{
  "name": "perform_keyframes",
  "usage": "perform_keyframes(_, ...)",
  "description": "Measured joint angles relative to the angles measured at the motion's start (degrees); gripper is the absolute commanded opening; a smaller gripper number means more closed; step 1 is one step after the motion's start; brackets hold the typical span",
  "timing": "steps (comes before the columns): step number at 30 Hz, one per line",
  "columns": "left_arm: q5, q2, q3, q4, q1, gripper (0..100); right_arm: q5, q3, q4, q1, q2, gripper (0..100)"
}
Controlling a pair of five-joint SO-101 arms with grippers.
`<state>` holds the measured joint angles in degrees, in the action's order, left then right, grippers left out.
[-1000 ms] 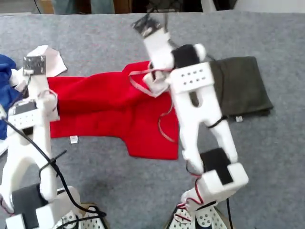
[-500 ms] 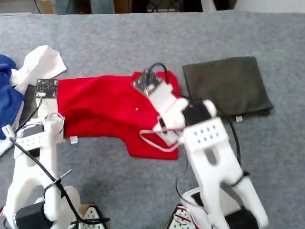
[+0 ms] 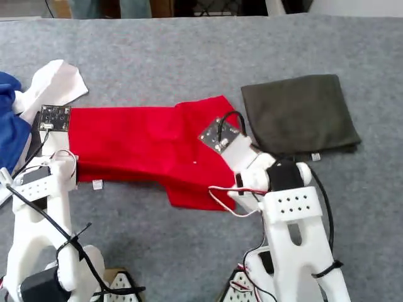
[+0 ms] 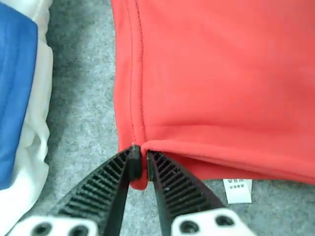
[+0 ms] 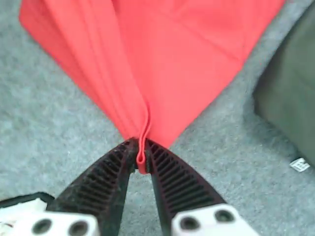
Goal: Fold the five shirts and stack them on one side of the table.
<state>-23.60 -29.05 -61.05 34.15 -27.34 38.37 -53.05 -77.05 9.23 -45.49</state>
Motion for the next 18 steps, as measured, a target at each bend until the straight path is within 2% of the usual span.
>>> perform_keyframes(11,-3.96,0.00,-1.85,2.73,0.00,3,1.05,-4.40,2.64,0.00,0.00,1.7)
perform_keyframes(13,-4.13,0.00,-1.85,3.16,0.00,7,1.05,-4.40,2.81,0.00,0.00,5.9)
perform_keyframes(16,-4.22,0.00,-1.85,3.34,-0.26,18,1.05,-4.40,2.81,-0.09,0.00,17.0)
perform_keyframes(18,-4.22,0.00,-1.85,3.34,-0.79,19,1.05,-4.22,2.81,-0.09,0.00,22.0)
